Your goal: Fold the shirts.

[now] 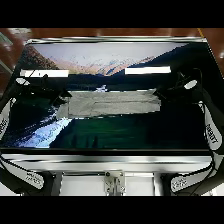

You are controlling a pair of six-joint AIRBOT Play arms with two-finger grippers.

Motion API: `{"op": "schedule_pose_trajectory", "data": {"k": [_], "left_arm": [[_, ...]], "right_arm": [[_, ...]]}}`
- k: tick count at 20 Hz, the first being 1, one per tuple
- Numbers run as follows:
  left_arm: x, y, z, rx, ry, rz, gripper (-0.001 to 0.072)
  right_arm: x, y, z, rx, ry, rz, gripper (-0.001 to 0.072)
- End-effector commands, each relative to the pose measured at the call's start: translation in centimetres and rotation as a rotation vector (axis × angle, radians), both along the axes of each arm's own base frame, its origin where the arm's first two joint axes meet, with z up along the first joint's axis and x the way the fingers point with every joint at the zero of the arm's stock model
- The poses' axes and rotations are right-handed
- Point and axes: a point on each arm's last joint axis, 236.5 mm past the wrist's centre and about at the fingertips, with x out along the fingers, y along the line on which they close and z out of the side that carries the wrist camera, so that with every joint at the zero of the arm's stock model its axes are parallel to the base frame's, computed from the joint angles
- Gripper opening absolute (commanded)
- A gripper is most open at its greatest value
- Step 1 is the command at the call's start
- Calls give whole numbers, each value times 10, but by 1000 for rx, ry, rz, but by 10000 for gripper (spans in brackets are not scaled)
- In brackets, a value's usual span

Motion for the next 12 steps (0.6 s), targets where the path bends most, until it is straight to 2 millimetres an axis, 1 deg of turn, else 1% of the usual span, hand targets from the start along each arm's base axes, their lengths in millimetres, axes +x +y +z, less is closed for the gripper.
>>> {"op": "schedule_pose_trajectory", "data": {"k": [1,2,3,4,6,8,10,12], "left_arm": [[-15,9,6,-50,68,-27,720],[-21,9,10,-63,82,-43,720],[-26,7,13,-75,94,-60,718],[-30,0,17,-102,105,-78,719],[-34,-20,29,-166,95,-125,719],[-34,-44,42,-227,75,-157,713],[-32,-67,54,-270,29,-196,601],[-31,-87,65,-318,11,-217,599]], "right_arm": [[0,-34,19,-24,-31,-47,586],[-8,-46,15,8,16,-85,650],[-19,-52,9,53,70,-108,670],[-26,-52,3,103,111,-116,670],[-31,-46,-10,165,156,-121,670],[-27,-30,-25,200,172,-103,670],[-24,-7,-41,229,185,-73,669],[-23,10,-56,231,199,-55,667]]}}
